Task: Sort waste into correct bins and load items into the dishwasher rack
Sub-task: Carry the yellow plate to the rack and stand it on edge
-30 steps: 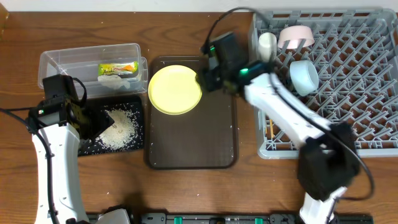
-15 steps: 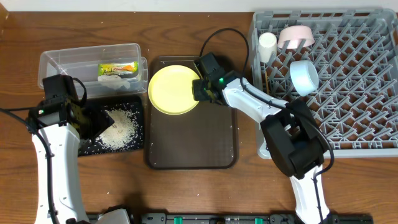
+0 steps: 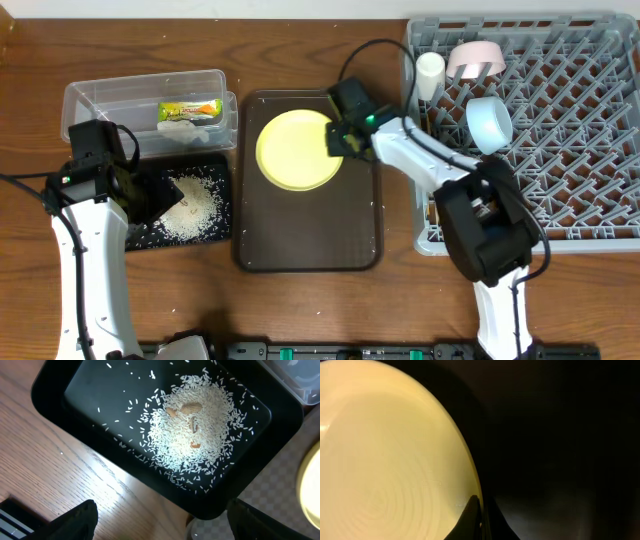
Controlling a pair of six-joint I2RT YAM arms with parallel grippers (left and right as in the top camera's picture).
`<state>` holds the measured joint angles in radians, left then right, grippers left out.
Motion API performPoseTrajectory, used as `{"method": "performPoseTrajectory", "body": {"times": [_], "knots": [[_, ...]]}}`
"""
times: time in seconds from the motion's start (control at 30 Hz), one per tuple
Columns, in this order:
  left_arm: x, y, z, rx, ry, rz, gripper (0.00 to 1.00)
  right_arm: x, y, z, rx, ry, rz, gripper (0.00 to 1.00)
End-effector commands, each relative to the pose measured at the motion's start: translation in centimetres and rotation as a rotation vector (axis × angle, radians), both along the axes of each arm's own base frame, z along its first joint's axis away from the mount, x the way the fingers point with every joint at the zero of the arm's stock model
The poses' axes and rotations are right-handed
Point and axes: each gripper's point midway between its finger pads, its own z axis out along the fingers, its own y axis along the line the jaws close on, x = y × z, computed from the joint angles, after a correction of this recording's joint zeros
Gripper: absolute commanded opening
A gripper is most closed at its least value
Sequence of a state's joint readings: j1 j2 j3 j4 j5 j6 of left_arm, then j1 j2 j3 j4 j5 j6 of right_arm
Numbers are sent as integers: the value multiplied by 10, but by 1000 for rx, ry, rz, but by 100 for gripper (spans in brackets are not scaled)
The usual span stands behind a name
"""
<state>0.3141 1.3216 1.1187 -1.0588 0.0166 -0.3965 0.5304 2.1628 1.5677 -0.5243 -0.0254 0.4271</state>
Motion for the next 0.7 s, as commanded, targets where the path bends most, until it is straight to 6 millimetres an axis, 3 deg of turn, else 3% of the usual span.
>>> {"method": "performPoseTrajectory", "body": {"times": [0.0,0.17,0.43,0.53,0.67], "knots": [[-4,1,-2,0,10,14,85,13,-16,56,-14,-122,53,1],[-4,1,-2,0,10,14,85,13,-50,117,-67,-227,70,1],[-3,1,-2,0,9,15,85,9,-149,235,-392,-505,-42,1],[-3,1,-2,0,9,15,85,4,-188,265,-579,-560,-95,1],[-3,1,-2,0,9,15,85,-6,-233,281,-814,-542,-191,1]]}}
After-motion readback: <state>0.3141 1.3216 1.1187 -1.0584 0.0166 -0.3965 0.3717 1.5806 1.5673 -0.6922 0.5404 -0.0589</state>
